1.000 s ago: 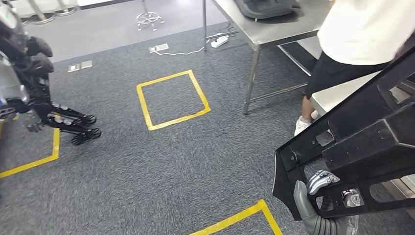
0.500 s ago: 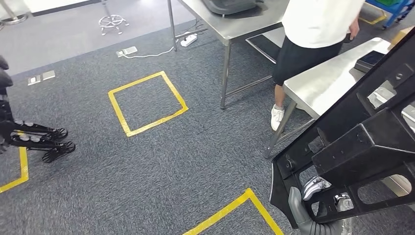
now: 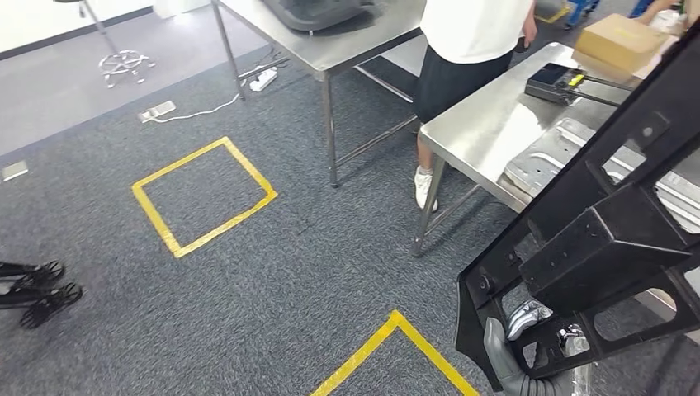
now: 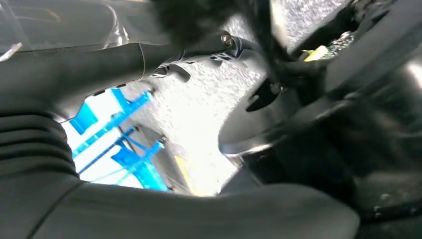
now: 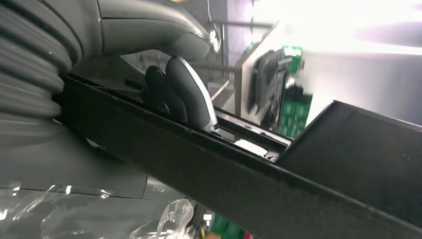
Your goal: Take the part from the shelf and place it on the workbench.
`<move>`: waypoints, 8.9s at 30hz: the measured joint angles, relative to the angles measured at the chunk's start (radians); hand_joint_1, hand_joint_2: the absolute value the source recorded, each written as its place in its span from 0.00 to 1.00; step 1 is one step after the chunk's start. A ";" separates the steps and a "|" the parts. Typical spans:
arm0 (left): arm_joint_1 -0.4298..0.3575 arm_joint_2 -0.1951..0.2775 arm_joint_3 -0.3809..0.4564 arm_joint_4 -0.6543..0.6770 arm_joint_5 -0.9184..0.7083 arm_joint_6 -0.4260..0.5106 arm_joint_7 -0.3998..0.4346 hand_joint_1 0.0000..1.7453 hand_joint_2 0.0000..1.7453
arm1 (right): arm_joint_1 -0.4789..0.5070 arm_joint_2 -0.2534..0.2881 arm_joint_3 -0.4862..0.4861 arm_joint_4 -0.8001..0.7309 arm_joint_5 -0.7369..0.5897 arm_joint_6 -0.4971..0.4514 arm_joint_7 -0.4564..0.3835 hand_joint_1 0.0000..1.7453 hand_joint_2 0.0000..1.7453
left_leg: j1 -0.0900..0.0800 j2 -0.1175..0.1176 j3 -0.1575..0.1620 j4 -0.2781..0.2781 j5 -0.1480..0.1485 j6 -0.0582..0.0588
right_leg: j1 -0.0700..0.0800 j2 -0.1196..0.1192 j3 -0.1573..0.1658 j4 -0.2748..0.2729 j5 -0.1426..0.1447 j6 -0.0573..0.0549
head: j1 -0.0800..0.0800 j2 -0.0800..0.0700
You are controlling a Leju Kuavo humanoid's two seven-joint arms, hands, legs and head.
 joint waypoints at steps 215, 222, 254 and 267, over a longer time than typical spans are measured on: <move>-0.009 -0.050 -0.300 -0.003 -0.002 0.138 -0.050 0.00 0.00 | -1.375 0.214 0.504 0.962 0.589 0.703 0.440 0.00 0.00 | -0.030 0.020 0.011 -0.087 0.063 0.013 | 0.043 -0.070 -0.010 -0.009 0.013 -0.037 | 0.000 0.000; -0.016 -0.054 -0.315 -0.004 0.007 0.140 0.001 0.00 0.00 | -1.410 0.197 0.525 0.966 0.568 0.757 0.385 0.00 0.00 | -0.011 0.021 0.029 -0.135 0.058 0.031 | 0.040 -0.069 -0.141 0.245 -0.098 0.005 | 0.002 0.000; -0.009 -0.047 -0.316 -0.007 0.081 0.092 0.024 0.00 0.00 | -1.460 0.064 0.618 0.721 0.141 0.787 0.377 0.00 0.00 | -0.011 0.043 0.045 -0.126 0.045 0.014 | 0.029 -0.074 -0.253 0.370 -0.095 0.020 | 0.003 0.000; -0.003 -0.041 -0.305 -0.007 0.130 0.090 0.029 0.00 0.00 | -1.152 -0.105 0.456 0.393 0.106 0.622 0.355 0.00 0.00 | -0.042 0.042 -0.024 -0.009 -0.038 0.013 | 0.050 -0.073 0.007 -0.018 0.022 -0.061 | 0.001 0.000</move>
